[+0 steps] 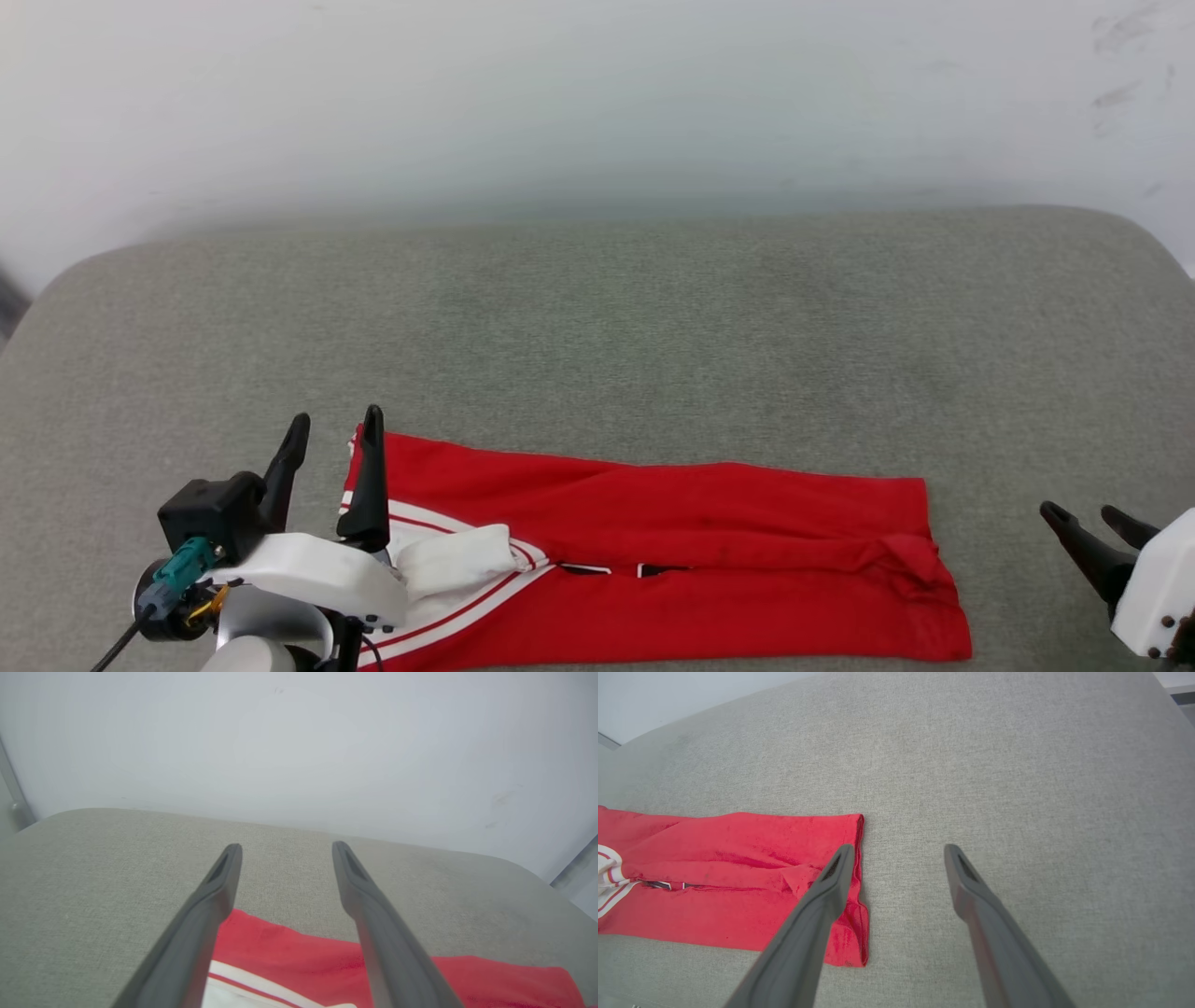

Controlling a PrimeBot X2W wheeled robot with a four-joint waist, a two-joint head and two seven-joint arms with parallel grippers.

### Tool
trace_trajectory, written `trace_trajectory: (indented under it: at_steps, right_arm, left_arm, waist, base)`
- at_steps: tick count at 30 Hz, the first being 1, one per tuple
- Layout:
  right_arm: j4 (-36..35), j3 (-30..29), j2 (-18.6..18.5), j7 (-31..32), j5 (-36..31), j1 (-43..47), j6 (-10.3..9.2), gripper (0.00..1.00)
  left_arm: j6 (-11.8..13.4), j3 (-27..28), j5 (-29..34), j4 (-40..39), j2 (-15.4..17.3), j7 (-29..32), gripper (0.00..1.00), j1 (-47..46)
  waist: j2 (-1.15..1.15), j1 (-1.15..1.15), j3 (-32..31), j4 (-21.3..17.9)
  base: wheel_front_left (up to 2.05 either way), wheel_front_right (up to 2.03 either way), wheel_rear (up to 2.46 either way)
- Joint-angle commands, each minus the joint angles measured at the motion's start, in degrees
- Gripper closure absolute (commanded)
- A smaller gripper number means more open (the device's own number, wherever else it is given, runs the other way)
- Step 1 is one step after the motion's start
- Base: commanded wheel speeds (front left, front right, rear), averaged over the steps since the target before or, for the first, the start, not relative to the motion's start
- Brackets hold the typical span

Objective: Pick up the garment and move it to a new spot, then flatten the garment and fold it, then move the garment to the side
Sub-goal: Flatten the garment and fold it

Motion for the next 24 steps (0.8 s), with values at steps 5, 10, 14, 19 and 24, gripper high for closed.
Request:
trace_trajectory:
  at_steps: [5,10,14,19,24]
  right_arm:
    - [-1.4,-3.7,1.2,8.4,-2.0,1.0,-0.02,0.00]
    - [-1.1,-4.3,4.3,13.3,-3.8,1.4,-0.02,0.00]
    - [1.3,-4.7,7.0,13.5,-4.3,0.2,-0.02,0.00]
    - [6.6,-4.4,9.4,14.3,-3.3,-1.5,-0.02,0.00]
    - [10.3,-2.4,10.9,16.3,-2.6,-1.8,-0.02,0.57]
  left_arm:
    - [2.5,-0.9,4.8,-3.9,0.6,-2.8,0.00,-0.2]
    - [3.5,-2.5,7.4,-7.8,1.6,-2.4,0.00,0.6]
    - [4.0,-3.1,8.3,-10.6,2.0,-1.7,0.00,0.3]
    - [4.0,-3.8,8.8,-12.1,1.1,-2.0,0.00,-1.0]
    - [3.8,-4.0,8.6,-12.0,0.7,-2.2,0.00,-1.8]
  waist:
    - [0.00,0.01,0.4,2.8]
    - [0.00,0.01,1.7,6.3]
    - [0.00,0.01,3.6,8.9]
    - [0.00,0.01,6.1,10.8]
    - [0.00,0.01,7.0,10.8]
  base:
    - [0.00,0.00,0.00]
    - [0.00,0.00,0.00]
    - [0.00,0.00,0.00]
    - [0.00,0.00,0.00]
    - [0.00,0.00,0.00]
